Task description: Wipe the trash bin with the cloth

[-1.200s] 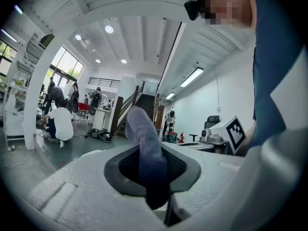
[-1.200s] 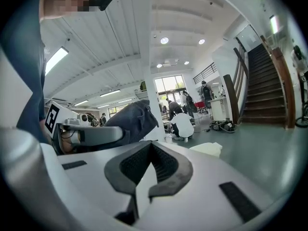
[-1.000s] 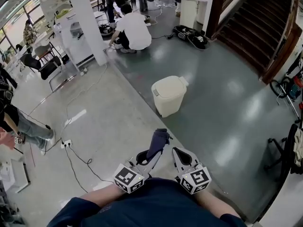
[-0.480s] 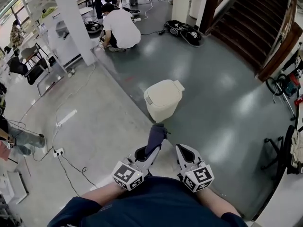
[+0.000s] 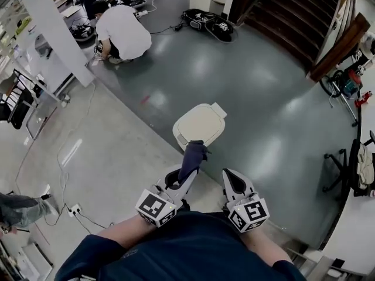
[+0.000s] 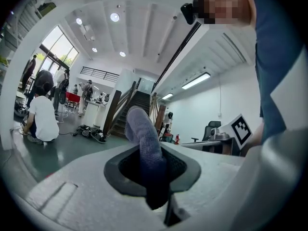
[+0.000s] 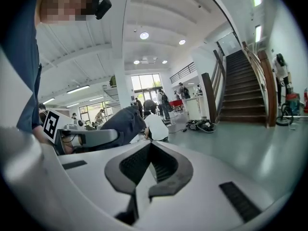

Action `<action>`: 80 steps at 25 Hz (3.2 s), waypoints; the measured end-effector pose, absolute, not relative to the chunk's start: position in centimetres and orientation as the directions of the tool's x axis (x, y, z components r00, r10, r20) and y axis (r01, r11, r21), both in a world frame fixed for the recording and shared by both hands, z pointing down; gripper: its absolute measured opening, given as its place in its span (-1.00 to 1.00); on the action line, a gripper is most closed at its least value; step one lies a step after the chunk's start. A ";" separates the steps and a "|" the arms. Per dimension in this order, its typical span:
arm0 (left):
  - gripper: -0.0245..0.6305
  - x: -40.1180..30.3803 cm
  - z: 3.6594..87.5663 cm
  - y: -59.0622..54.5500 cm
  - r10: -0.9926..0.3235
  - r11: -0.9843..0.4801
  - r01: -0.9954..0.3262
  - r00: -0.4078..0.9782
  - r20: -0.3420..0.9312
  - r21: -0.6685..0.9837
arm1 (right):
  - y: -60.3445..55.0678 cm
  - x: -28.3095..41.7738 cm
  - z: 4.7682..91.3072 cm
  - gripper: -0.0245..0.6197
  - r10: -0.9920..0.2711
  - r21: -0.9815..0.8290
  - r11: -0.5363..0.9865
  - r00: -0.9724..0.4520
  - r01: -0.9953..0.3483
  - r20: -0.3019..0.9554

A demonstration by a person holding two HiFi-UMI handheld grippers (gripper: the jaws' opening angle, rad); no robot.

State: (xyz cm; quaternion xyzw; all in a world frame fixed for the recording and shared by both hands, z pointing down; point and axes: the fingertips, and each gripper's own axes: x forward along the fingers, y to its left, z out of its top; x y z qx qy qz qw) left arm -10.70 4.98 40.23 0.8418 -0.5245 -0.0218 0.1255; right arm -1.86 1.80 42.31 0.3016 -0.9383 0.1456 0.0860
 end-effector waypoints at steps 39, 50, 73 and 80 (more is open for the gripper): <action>-0.77 -16.2 66.2 -26.6 -0.743 -0.318 -0.948 0.255 0.619 0.009 | -13.3 2.5 51.4 -0.91 -0.506 -0.336 0.715 -0.786 -0.613 0.355; -0.77 -18.8 74.9 -31.5 -0.617 -0.357 -0.920 0.104 0.780 -0.160 | -13.2 4.6 54.3 -0.91 -0.498 -0.358 0.687 -0.768 -0.633 0.403; -0.77 -2.6 77.1 -27.5 -0.524 -0.648 -0.745 0.287 0.802 -0.157 | -10.8 7.5 54.8 -0.91 -0.510 -0.369 0.656 -0.747 -0.658 0.426; -0.77 -3.1 76.8 -26.4 -0.519 -0.684 -0.708 0.304 0.799 -0.175 | -10.1 7.1 54.9 -0.91 -0.508 -0.368 0.658 -0.748 -0.657 0.427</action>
